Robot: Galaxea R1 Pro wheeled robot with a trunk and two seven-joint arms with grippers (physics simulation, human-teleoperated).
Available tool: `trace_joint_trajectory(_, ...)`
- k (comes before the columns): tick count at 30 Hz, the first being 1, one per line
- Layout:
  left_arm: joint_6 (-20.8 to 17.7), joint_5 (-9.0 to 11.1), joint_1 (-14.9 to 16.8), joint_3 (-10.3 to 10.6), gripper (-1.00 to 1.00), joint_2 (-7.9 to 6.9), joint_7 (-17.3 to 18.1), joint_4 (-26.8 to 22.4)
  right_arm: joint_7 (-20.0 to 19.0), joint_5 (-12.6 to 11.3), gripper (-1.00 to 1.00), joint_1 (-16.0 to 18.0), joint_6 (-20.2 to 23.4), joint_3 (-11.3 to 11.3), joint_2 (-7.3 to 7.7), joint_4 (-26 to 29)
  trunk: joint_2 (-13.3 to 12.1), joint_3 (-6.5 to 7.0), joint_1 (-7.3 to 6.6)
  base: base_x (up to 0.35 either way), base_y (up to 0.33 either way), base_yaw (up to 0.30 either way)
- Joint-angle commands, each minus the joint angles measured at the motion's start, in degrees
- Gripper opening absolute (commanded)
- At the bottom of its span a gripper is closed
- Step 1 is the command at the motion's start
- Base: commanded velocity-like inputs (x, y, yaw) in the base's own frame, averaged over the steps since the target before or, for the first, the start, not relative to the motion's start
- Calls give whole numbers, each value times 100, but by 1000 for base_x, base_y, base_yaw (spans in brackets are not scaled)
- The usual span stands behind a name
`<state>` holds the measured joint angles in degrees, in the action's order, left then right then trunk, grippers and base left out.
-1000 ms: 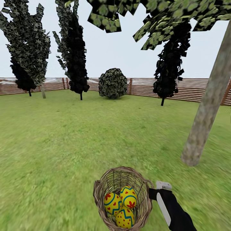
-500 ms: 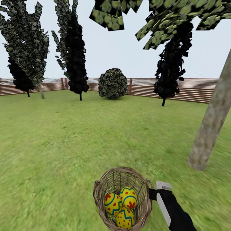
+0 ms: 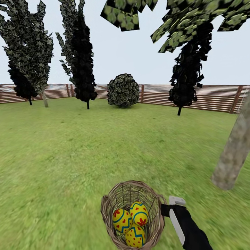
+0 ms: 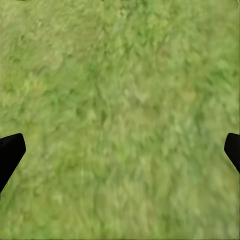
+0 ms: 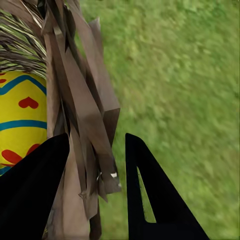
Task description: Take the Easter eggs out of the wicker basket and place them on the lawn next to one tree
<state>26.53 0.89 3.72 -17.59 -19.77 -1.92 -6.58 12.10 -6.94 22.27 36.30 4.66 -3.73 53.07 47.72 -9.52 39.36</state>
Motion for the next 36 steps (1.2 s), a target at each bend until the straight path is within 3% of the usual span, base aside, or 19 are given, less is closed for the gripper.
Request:
trace_joint_trajectory(1,19,8,5,19,100,-1,-19,8,42,-94,-100,5,9,8,-5,10,6,-8,4,268,222,0)
trace_joint_trajectory(36,19,-1,5,20,100,-1,-28,10,43,-93,-100,5,-9,3,12,19,6,-8,4,310,133,0)
